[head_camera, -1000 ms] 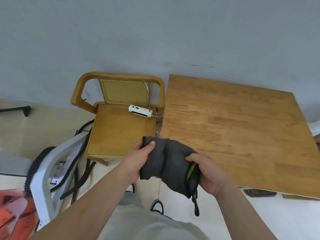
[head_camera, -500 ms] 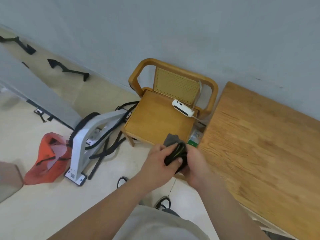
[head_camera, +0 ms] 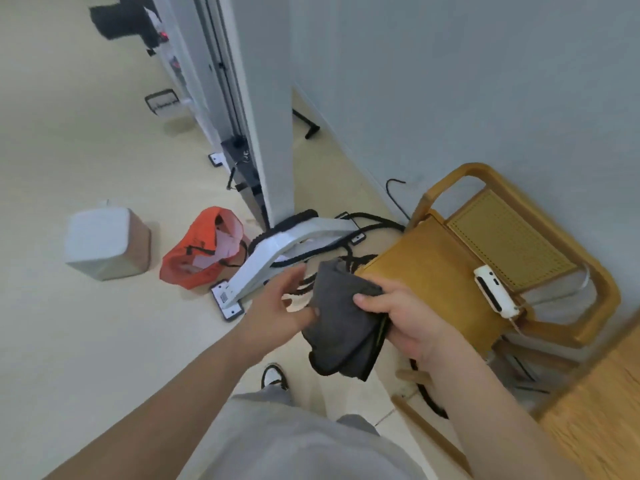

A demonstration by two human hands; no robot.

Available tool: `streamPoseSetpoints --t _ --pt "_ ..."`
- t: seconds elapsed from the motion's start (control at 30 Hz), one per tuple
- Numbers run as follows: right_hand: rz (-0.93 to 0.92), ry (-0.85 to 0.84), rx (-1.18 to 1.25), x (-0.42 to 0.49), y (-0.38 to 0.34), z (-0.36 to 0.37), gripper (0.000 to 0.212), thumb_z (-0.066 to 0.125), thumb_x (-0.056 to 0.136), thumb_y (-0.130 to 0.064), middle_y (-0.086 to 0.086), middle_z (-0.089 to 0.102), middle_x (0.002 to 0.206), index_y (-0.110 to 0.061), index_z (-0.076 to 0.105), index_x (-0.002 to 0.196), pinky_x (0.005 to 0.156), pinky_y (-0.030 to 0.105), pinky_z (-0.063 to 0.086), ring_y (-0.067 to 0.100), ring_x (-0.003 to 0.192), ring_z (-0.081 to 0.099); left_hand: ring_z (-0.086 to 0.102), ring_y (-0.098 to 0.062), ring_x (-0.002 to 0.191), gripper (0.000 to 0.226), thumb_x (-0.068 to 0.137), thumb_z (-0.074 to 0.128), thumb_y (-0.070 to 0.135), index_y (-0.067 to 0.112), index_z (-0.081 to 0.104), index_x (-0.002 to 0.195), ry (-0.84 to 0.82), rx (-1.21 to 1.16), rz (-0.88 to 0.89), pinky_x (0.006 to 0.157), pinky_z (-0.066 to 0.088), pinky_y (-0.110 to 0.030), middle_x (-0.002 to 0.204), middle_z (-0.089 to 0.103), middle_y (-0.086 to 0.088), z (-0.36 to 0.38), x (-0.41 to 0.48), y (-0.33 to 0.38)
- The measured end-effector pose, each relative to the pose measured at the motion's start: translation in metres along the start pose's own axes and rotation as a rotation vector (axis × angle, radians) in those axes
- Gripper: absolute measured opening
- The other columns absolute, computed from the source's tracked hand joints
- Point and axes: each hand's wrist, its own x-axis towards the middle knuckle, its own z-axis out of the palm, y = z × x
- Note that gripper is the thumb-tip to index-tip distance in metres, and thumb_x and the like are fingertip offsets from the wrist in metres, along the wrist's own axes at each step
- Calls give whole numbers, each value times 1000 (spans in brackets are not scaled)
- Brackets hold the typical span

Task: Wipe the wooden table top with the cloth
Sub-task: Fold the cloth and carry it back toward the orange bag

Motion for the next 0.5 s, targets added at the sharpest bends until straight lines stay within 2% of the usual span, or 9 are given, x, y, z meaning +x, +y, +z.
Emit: streamPoseSetpoints --t 0.03,0.1,0.17,0.27,0.33,0.4,0.5 --pt "2 -62 -37 13 -15 15 38 65 85 -3 21 71 123 -6 71 123 105 50 51 39 117 67 57 -4 126 66 81 78 10 33 57 139 -72 -35 35 107 45 -34 133 65 15 -23 5 1" --pt "9 -149 -106 40 -42 45 43 63 77 -2 22 71 119 -4 72 119 106 52 49 38 111 68 63 -15 121 59 82 77 -1 24 62 133 -197 -106 70 100 49 -36 126 71 5 -67 12 4" --pt "25 -175 -129 70 -63 74 46 60 75 -1 25 70 118 -2 71 119 108 55 46 39 110 66 67 -24 116 44 86 76 -3 13 66 126 -212 -149 46 94 55 -40 120 73 -6 -103 17 3" --pt "35 -165 -217 114 -82 115 40 54 86 4 28 68 124 -2 69 123 109 56 47 44 118 64 71 -22 108 31 86 80 8 10 72 116 -49 -100 -14 94 58 -45 113 76 -8 -145 18 -2" --pt "41 -170 -279 142 -87 139 36 56 90 4 22 72 120 -6 72 120 105 52 51 41 117 66 70 -12 94 18 83 78 4 9 76 100 95 -42 83 84 58 -34 98 76 -3 -163 18 -5" --pt "61 -200 -296 167 -90 159 31 59 94 2 21 73 120 -4 72 121 105 52 51 40 117 67 62 -8 79 10 80 73 -1 7 72 85 179 11 189 68 49 -25 86 69 0 -176 17 -4" --pt "139 -260 -262 205 -97 185 29 63 97 -9 20 72 123 -2 69 125 94 46 57 38 118 67 59 -10 69 8 85 72 9 16 69 85 263 -133 117 61 46 -24 79 64 11 -198 24 -7"
